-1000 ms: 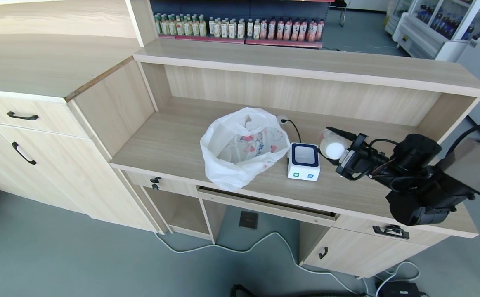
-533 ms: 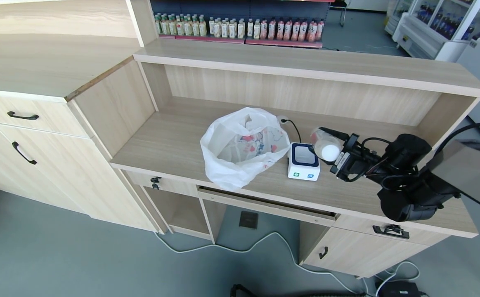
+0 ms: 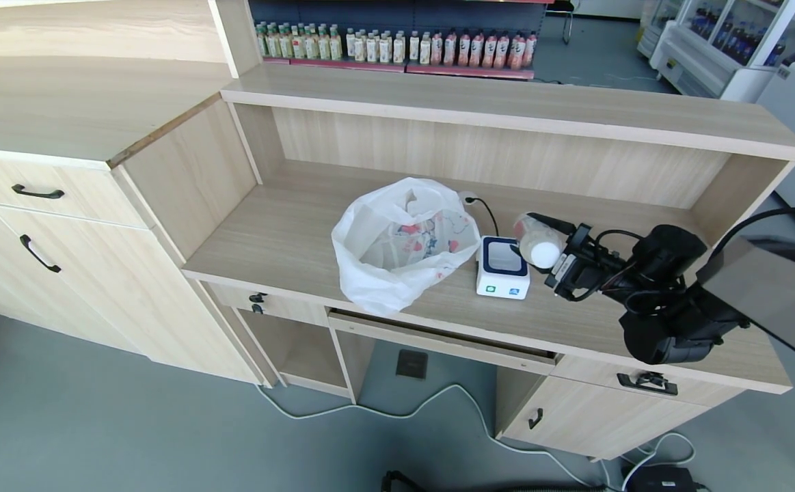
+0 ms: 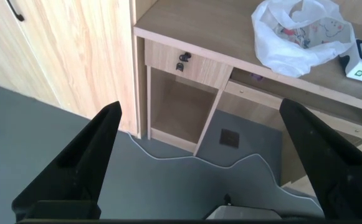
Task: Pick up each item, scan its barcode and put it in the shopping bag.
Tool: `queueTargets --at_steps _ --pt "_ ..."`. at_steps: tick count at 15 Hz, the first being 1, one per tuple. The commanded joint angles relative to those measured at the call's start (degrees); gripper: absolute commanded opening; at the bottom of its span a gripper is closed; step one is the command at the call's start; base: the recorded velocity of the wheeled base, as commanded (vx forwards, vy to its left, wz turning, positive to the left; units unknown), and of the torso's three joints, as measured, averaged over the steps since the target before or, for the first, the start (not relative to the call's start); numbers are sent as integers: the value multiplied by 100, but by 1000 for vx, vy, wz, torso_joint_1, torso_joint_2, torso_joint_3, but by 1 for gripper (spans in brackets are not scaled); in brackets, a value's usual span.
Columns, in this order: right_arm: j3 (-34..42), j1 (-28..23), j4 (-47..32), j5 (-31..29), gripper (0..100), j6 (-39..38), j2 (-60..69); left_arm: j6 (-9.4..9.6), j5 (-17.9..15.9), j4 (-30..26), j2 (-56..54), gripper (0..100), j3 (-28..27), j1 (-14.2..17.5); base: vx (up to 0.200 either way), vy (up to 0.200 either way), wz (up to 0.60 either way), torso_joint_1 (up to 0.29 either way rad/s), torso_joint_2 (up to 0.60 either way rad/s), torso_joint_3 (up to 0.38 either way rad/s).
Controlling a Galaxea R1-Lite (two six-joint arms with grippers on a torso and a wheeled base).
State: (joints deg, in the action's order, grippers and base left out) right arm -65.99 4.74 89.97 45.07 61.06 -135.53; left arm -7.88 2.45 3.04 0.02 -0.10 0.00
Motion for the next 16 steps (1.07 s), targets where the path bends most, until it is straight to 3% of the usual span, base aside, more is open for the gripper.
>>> queueTargets --at_steps 1,16 --pt "-107 9 3 2 0 2 -157 -4 1 4 -2 100 1 0 0 0 0 0 0 0" --pt "-1057 229 3 -24 0 -437 -887 -4 1 4 -2 100 1 0 0 0 0 0 0 0"
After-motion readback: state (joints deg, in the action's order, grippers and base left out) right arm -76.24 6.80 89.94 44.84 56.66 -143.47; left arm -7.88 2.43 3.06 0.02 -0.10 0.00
